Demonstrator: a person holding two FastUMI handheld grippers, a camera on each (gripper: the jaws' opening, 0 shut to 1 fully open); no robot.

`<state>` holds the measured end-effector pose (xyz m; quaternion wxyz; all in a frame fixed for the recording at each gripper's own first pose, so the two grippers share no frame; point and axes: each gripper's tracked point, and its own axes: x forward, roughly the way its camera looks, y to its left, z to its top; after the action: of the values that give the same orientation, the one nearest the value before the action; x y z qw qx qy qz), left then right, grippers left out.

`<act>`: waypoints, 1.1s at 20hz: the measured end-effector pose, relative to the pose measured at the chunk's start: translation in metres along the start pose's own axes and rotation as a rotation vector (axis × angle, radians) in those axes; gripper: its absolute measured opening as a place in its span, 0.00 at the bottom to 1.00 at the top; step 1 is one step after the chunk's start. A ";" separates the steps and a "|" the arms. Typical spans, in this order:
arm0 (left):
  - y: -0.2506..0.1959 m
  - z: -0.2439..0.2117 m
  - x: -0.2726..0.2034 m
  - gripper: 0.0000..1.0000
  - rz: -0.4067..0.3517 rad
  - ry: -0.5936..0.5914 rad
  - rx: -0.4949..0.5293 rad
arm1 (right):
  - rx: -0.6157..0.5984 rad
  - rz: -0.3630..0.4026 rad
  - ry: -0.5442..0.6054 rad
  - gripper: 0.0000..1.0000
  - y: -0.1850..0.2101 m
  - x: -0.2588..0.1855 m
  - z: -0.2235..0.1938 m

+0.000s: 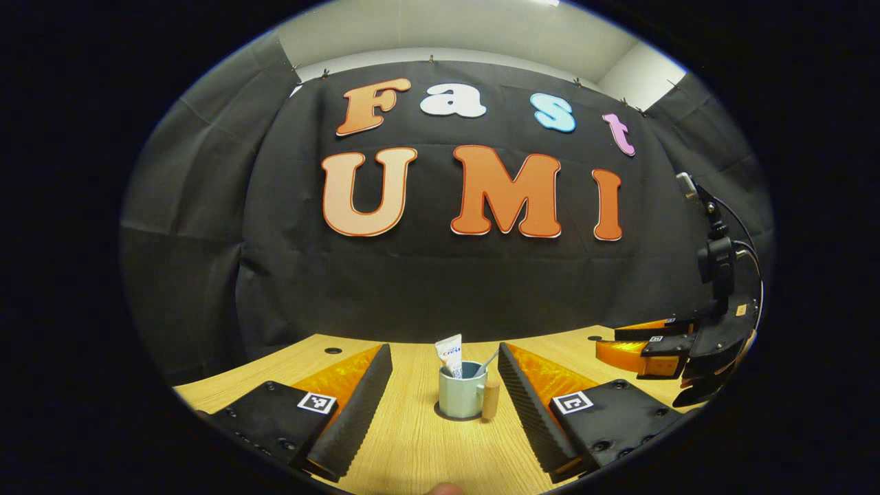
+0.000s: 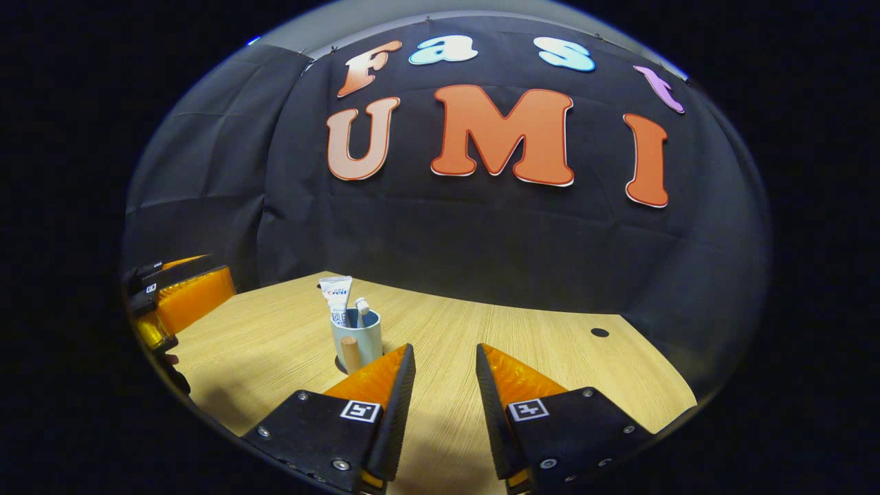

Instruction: Put the toothbrush and toothpaste on the desktop into the cup, then pick up the cup and place it on the coaster on the desktop.

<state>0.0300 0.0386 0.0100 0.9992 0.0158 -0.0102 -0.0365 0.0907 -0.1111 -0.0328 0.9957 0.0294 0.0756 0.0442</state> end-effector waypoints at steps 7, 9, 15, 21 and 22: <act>-0.011 0.004 0.008 1.00 -0.001 -0.019 0.018 | -0.042 -0.020 -0.078 0.66 -0.007 -0.009 0.008; -0.014 0.005 0.008 0.98 -0.005 -0.025 0.016 | -0.045 -0.025 -0.086 0.70 -0.009 -0.011 0.007; -0.018 0.005 0.011 1.00 -0.009 -0.026 0.027 | -0.050 -0.028 -0.073 0.74 -0.013 -0.013 0.001; -0.022 -0.006 0.013 0.99 -0.010 -0.011 0.047 | -0.027 -0.030 -0.062 0.74 -0.021 -0.013 -0.009; -0.022 -0.007 0.014 0.98 -0.009 -0.010 0.048 | -0.025 -0.033 -0.060 0.74 -0.023 -0.012 -0.010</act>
<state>0.0422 0.0157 0.0027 0.9983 0.0395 -0.0159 -0.0408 0.0787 -0.1341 -0.0428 0.9984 0.0172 0.0454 0.0278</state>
